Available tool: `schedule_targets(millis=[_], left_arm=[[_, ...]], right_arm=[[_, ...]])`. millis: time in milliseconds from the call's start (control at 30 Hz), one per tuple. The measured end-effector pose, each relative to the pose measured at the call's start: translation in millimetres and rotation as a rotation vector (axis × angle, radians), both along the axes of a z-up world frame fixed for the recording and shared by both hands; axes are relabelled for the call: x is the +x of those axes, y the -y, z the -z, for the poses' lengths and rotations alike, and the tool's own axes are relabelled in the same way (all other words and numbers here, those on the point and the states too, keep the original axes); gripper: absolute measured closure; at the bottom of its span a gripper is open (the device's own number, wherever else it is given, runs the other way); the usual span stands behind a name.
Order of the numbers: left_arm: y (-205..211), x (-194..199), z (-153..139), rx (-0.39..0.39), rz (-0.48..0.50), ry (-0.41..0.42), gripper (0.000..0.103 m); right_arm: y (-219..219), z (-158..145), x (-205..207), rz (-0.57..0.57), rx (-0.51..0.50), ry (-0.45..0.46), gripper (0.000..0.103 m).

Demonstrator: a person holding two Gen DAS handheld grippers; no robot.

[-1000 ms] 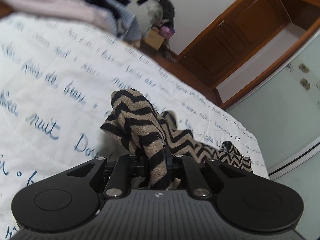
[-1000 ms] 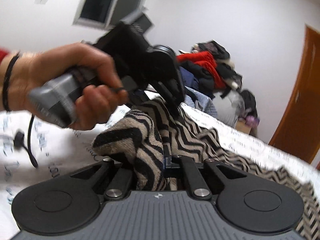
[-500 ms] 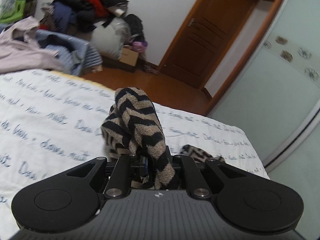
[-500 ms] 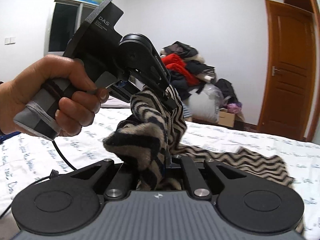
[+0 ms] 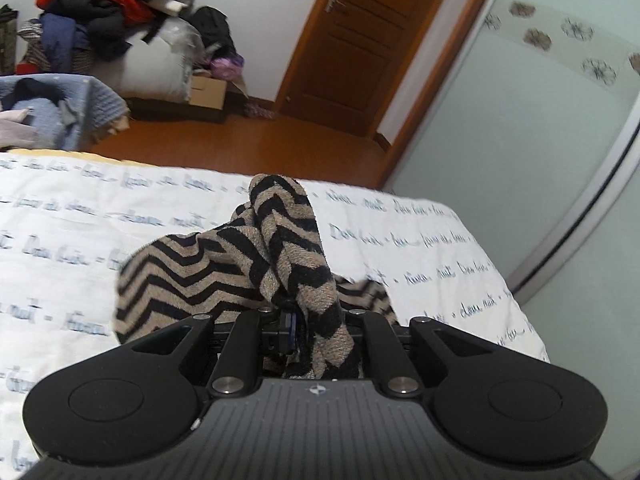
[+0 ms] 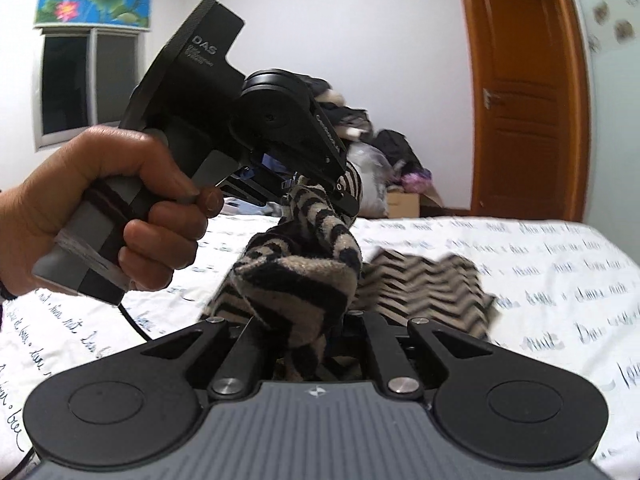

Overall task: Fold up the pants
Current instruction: 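Lift the collar end with both tools and fold it over toward the hem, then open both tools to release the folded sweater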

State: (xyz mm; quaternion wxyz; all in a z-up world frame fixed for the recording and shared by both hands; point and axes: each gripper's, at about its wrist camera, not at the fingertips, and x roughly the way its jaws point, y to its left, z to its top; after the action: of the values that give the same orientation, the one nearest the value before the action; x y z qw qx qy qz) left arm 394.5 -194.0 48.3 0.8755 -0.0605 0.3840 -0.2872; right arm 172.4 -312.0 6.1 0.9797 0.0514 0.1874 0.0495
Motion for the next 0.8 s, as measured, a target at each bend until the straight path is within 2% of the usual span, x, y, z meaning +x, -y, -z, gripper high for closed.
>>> schedule_targets(millis=[267,400,500,567,633,667,767,800], left_arm=[[52.2,-1.7,22.0,0.074,0.045,-0.021,0.090],[75.1,-2.9,33.6,0.160,0.084,-0.012,0.087],[85.2,0.2,40.0,0.182,0.097,-0.033,0.076],[89.3,3.0,40.6,0.166,0.101,-0.048,0.052],[92.7,1.8,37.6,0.125,0.110,-0.037,0.037],[94.8,0.1,35.4,0.108,0.119,-0.023,0.033],[99.2,-4.5,23.9,0.090,0.137,0.019,0.031],[98.8,-6.4,20.3,0.089,0.127,0.035,0.031]], right_arm=[[49.4,14.6,-9.0,0.083,0.161,-0.058,0.097],[58.6,21.7,-17.0,0.096,0.232,-0.106,0.097],[68.1,29.5,-15.5,0.106,0.301,-0.143,0.095],[76.0,32.9,-15.7,0.107,0.356,-0.158,0.092],[85.1,35.7,-16.8,0.108,0.419,-0.178,0.088],[89.9,37.0,-17.8,0.111,0.451,-0.185,0.087],[105.7,40.0,-23.0,0.116,0.548,-0.197,0.085],[110.8,40.3,-24.3,0.124,0.569,-0.198,0.081]])
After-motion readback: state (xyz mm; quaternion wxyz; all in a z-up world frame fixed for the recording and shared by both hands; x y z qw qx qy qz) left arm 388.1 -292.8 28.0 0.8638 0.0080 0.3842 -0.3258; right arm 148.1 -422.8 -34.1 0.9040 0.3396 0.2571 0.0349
